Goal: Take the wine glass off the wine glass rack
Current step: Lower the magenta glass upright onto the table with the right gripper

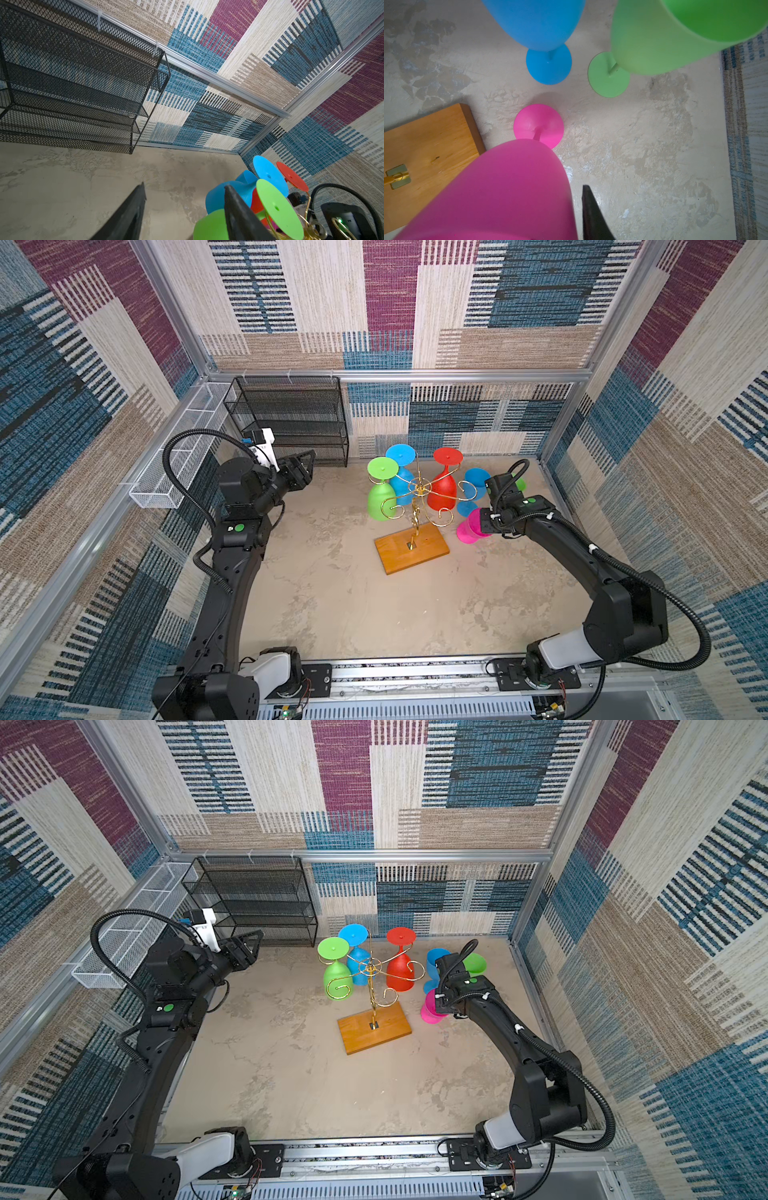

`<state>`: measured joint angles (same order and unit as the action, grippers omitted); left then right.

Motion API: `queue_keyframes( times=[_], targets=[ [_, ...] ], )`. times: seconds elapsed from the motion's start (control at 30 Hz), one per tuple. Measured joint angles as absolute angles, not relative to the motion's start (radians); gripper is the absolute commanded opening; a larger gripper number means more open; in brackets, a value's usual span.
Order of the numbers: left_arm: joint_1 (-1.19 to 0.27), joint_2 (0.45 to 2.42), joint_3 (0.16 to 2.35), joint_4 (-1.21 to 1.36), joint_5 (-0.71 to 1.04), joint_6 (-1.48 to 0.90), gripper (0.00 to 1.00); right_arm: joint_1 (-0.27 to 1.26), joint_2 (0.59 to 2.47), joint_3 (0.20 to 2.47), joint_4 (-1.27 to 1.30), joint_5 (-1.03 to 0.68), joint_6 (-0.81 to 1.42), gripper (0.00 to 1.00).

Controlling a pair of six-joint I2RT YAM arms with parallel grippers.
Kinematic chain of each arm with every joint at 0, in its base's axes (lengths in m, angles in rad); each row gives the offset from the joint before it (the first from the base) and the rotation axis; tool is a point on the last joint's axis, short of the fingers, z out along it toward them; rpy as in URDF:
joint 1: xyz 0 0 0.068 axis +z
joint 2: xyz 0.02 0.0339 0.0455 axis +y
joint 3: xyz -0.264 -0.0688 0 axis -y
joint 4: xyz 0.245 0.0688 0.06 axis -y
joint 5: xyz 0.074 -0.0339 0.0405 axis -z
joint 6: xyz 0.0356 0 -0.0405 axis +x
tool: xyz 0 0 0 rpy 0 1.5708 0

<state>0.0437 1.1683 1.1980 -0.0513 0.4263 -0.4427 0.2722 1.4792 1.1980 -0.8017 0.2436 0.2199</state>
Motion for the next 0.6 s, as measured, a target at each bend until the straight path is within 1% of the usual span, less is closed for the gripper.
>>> queue_keyframes(
  times=[0.07, 0.2, 0.4, 0.5, 0.6],
  targets=[
    [0.044, 1.171, 1.196, -0.056, 0.43, -0.443, 0.63, 0.271, 1.479, 1.211, -0.801, 0.243, 0.22, 0.32],
    [0.044, 1.171, 1.19, -0.062, 0.45, -0.45, 0.62, 0.269, 1.477, 1.24, -0.797, 0.235, 0.212, 0.34],
    [0.044, 1.171, 1.178, -0.063, 0.458, -0.473, 0.62, 0.268, 1.461, 1.258, -0.783, 0.216, 0.212, 0.42],
    [0.044, 1.171, 1.176, -0.064, 0.479, -0.486, 0.62, 0.266, 1.425, 1.258, -0.77, 0.196, 0.212, 0.48],
    [0.044, 1.173, 1.175, -0.063, 0.508, -0.506, 0.62, 0.266, 1.374, 1.26, -0.742, 0.162, 0.213, 0.56]
  ],
)
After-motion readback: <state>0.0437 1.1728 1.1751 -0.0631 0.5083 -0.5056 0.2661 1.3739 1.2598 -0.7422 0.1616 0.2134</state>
